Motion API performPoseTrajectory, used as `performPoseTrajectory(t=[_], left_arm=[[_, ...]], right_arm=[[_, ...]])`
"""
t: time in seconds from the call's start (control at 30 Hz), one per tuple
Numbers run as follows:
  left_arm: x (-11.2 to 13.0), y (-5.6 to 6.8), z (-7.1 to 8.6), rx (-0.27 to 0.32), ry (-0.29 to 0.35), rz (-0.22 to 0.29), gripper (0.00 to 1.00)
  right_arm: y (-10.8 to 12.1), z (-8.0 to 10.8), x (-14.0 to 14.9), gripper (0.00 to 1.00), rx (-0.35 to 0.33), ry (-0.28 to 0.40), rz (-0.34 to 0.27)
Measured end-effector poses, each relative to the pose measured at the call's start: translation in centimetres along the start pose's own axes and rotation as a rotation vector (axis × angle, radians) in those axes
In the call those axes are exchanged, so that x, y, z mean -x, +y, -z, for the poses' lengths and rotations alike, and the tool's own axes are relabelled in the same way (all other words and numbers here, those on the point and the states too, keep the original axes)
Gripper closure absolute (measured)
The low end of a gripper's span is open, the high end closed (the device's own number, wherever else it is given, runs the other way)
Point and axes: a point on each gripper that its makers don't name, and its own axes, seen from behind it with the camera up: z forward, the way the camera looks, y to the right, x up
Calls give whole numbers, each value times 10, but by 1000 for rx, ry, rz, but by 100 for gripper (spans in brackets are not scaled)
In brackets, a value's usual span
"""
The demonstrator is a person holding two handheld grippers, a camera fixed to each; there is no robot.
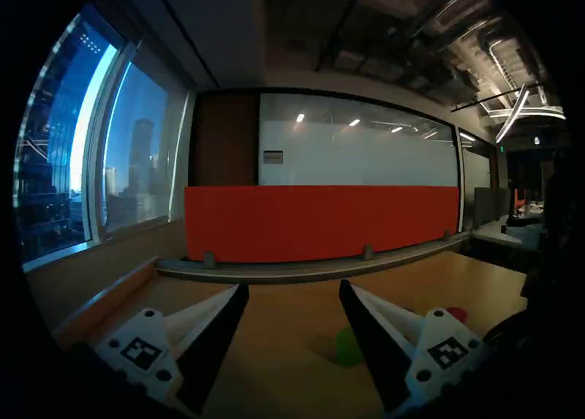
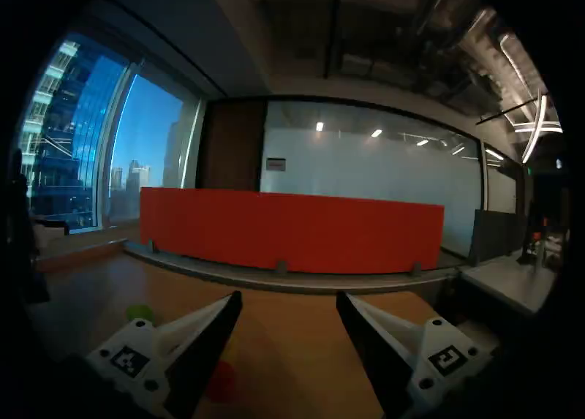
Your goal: Pour water
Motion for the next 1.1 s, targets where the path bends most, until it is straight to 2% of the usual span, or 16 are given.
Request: performPoseTrajectory(t=[0.2,0.47,0.7,0.87,1.1], left_arm=[[-28,7,-4,44,-4,7,8],[-43,21,-6,136,-6,11,8],[-46,34,-5,242,-17,19,8],[-49,38,-2,288,-13,19,8],[-51,50,6,373,-15,20,8]], right_arm=[[4,-3,-27,0,-15,-14,-54],[1,-6,-39,0,-64,-23,-96],[-23,-2,-50,0,-189,-9,-94],[-40,3,-62,1,-277,15,-57],[-71,12,-71,0,-404,12,-8]])
